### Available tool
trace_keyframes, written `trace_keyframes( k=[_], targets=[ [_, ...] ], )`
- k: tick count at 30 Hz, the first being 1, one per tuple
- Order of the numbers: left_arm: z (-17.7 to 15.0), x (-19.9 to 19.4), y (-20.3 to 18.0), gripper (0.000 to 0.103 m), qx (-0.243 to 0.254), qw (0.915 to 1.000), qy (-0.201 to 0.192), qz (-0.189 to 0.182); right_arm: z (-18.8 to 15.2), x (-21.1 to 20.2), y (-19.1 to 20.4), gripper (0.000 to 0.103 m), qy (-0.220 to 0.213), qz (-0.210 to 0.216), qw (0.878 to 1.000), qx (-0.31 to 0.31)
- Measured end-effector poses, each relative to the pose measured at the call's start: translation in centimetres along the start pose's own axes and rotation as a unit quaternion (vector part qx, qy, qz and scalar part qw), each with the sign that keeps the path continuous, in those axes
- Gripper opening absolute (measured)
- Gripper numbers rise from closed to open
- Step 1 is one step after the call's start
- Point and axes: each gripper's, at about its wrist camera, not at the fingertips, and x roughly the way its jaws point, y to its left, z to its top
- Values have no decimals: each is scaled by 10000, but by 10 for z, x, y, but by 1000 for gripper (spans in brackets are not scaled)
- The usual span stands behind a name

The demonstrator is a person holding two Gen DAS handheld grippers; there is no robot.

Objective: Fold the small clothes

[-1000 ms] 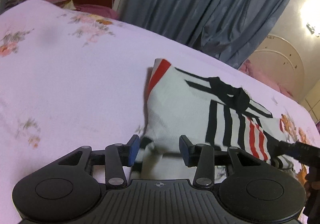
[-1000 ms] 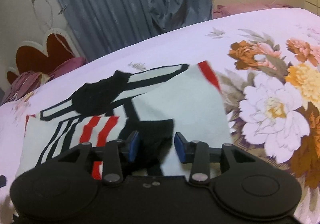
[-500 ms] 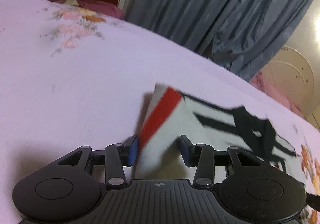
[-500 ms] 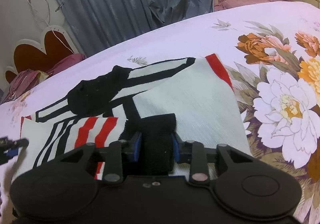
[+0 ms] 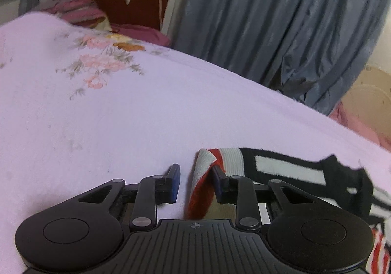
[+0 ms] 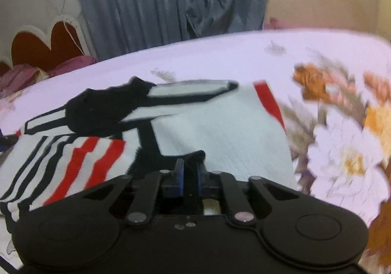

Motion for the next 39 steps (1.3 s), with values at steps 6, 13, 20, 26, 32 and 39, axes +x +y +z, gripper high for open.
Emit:
trace_keyframes(
  k=[6,13,20,26,32,39],
  targets=[
    [-1,-46,-2,30,188,9994,-280,-24,6,-23,3,23,-327,-93,9994,-58],
    [-38,-97,-37,30,840,9948,-89,-578,8,-40,27,28,-364,443,9982,-172],
    [-82,-104,-62,30,1159,9919,232,-466,-6,-32,61,28,-33,731,9961,-496],
    [-83,-101,-56,30,1225,9910,273,-470,-15,-12,40,25,78,61,9983,-580],
    [-85,-99,-60,30,1182,9917,307,-395,-14,-23,38,27,133,29,9983,-567],
    [-86,-111,-64,30,1232,9918,253,-235,-26,-44,60,28,175,534,9955,-760]
  ],
)
